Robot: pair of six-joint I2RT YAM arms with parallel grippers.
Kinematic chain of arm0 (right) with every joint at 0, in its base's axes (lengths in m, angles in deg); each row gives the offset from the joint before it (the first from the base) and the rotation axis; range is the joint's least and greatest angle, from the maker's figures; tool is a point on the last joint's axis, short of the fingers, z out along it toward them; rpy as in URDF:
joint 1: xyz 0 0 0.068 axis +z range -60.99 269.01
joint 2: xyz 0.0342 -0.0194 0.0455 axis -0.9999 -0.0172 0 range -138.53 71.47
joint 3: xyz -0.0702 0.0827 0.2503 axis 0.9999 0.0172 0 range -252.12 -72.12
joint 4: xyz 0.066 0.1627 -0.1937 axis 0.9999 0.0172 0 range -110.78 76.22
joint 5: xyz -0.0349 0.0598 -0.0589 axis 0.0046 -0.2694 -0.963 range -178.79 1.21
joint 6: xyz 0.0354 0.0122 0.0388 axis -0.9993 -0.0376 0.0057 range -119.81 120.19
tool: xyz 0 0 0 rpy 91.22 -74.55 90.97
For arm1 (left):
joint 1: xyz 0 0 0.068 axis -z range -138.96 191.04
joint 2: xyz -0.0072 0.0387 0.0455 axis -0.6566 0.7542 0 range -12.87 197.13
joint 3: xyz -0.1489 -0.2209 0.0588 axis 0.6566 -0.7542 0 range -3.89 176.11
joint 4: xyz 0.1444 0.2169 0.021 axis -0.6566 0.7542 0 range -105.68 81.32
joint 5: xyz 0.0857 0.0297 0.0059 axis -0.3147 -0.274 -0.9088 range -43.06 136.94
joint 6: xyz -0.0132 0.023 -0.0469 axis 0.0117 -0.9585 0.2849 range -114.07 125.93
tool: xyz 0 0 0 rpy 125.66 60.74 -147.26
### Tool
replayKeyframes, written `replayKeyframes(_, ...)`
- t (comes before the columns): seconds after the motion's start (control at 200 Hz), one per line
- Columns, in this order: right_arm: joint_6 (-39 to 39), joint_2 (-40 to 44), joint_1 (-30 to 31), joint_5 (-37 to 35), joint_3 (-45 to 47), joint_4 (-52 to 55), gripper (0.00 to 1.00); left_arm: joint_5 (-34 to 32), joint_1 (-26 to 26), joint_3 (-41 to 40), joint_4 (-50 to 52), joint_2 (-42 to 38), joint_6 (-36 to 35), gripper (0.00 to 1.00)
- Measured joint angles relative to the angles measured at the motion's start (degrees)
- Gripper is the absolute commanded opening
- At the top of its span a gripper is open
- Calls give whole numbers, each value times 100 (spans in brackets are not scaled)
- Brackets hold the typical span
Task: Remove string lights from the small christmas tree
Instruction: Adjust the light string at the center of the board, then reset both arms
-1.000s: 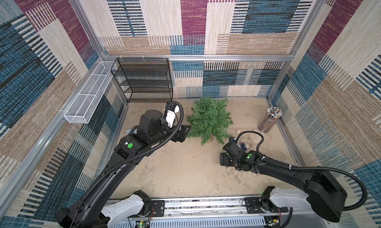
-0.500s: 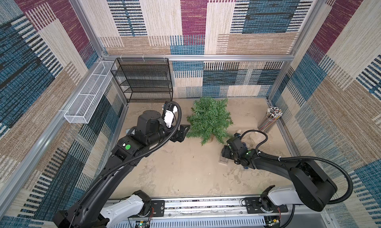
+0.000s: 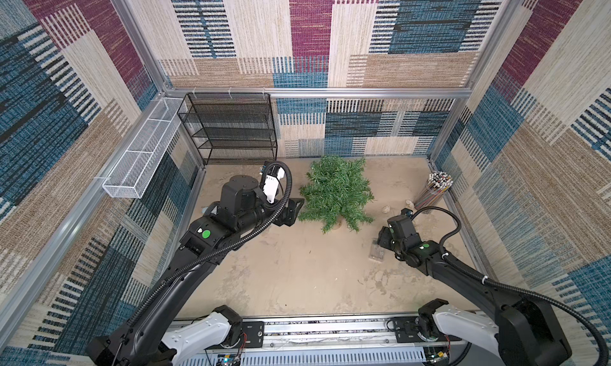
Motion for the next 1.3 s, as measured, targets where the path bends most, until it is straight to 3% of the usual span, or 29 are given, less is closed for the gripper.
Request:
replayKeyframes(0.25,2,-363,750,184,-214,-227,50,22,0,-7,-24,101,24,92)
replayKeyframes(0.456,-118,-1388,933,409,-389,-590,50,22,-2,-7,-22,87,26,92)
replayKeyframes(0.596,-210,-1309,785,411,-262,-667,54,-22,-4,-7,9,24,26,95)
replayKeyframes(0.776,-251,13,-345,361,122,-498,66,-581,-66,-284,48,157,24,99)
replayKeyframes(0.942,315,828,-1781,352,-33,-476,79,-1381,-470,-800,247,483,166,99)
replayKeyframes(1.132,1132,461,-3003,1034,-214,-1075,85,-2013,-1172,-1897,-35,341,619,99)
replayKeyframes(1.297,1827,-232,-3206,1543,22,-2208,87,-2199,-1921,-2874,-839,378,1038,99)
